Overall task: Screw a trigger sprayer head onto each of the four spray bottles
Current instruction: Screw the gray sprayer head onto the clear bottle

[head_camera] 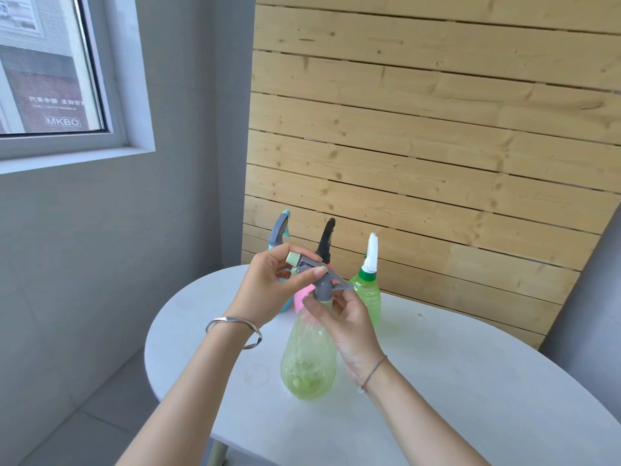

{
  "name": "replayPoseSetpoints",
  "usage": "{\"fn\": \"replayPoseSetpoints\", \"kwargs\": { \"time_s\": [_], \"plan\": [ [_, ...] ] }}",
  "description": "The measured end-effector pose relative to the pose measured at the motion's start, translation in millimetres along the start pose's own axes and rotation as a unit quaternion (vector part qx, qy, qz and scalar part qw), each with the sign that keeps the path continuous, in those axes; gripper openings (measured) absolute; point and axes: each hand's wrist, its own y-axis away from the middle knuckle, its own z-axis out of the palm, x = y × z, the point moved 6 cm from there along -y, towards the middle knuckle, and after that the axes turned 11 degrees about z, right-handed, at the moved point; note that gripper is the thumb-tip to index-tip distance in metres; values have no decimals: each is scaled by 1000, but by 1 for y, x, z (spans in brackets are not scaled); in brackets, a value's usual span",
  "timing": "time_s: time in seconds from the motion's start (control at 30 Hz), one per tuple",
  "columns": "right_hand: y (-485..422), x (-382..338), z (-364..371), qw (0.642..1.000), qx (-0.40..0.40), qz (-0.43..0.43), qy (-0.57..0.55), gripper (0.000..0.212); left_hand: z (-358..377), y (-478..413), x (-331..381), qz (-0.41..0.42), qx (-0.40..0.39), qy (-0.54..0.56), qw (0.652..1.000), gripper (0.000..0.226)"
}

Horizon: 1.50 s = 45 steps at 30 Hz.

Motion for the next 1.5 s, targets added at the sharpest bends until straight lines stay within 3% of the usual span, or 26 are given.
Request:
{"fn": "replayPoseSetpoints", "kwargs": {
  "time_s": [0.13,0.3,0.43,0.6,0.73,0.9,1.03,1.2,1.37,1.5],
  "plan": [
    [4,0,4,992,-113,54,-17,36,-1,0,0,-1,-1,-3,1000,11],
    [4,1,2,999,-32,28,-1,39,0,0,2,-3,-7,8,1000,10],
    [7,0,5,991,-122,57,4,47,-1,1,-1,-14,-1,15,1000,10],
    [5,2,0,999,-21,27,11,43,-1,2,-2,-23,-10,15,1000,16],
    [8,1,5,991,-120,59,15,46,-2,2,-1,-25,-9,22,999,13],
    [4,3,3,999,-15,30,12,41,-2,2,-1,-24,-18,19,999,11],
    [7,-1,4,990,-122,64,-8,45,-3,3,-1,-20,-14,19,1000,10],
    [3,-2,1,999,-28,16,-1,43,-3,2,0,-21,-14,12,1000,11],
    [7,-7,5,988,-138,63,-14,44,-5,3,0,-16,-22,21,999,10],
    [3,-7,2,998,-61,28,-4,48,-2,2,3,-5,-22,10,1000,13]
  ]
}}
